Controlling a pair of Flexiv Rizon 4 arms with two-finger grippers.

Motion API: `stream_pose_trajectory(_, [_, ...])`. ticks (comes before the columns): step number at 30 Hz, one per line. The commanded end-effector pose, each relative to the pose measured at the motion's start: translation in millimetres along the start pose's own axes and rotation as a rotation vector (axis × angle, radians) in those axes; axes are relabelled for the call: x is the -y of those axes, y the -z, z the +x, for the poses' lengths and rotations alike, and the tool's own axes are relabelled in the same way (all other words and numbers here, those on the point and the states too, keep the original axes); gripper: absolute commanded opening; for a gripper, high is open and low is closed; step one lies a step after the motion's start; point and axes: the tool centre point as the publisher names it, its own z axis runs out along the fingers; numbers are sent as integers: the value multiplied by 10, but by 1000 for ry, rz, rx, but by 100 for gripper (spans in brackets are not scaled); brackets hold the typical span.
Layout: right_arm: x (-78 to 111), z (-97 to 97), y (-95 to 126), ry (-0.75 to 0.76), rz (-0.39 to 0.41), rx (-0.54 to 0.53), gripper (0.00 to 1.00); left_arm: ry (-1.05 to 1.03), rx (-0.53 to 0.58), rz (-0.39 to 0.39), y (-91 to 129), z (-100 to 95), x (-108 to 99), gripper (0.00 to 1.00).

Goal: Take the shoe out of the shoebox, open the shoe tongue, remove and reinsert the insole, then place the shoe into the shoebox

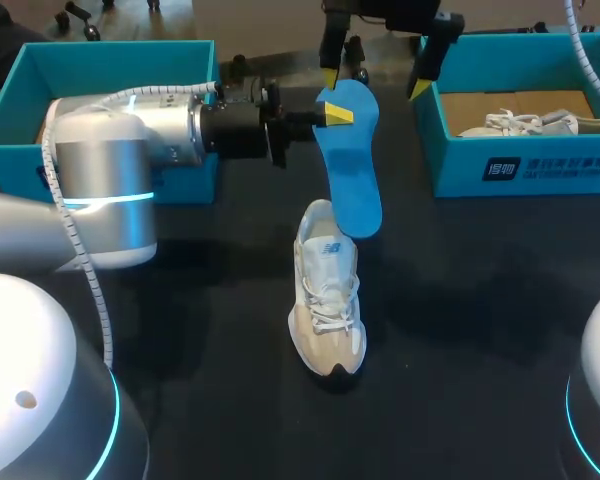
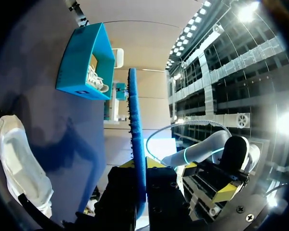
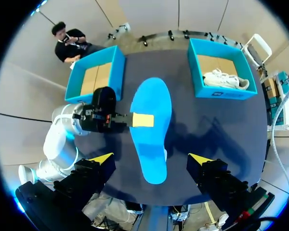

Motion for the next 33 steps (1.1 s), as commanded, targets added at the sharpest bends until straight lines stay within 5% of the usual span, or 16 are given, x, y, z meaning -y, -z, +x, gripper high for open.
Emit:
stream_pose_trajectory(1, [41, -12, -38, 5, -34, 25, 100, 0, -1, 1, 1, -3, -4, 0])
stream_pose_trajectory(33, [212, -459, -275, 84, 8, -174, 100, 0, -1, 1, 1, -3, -4, 0])
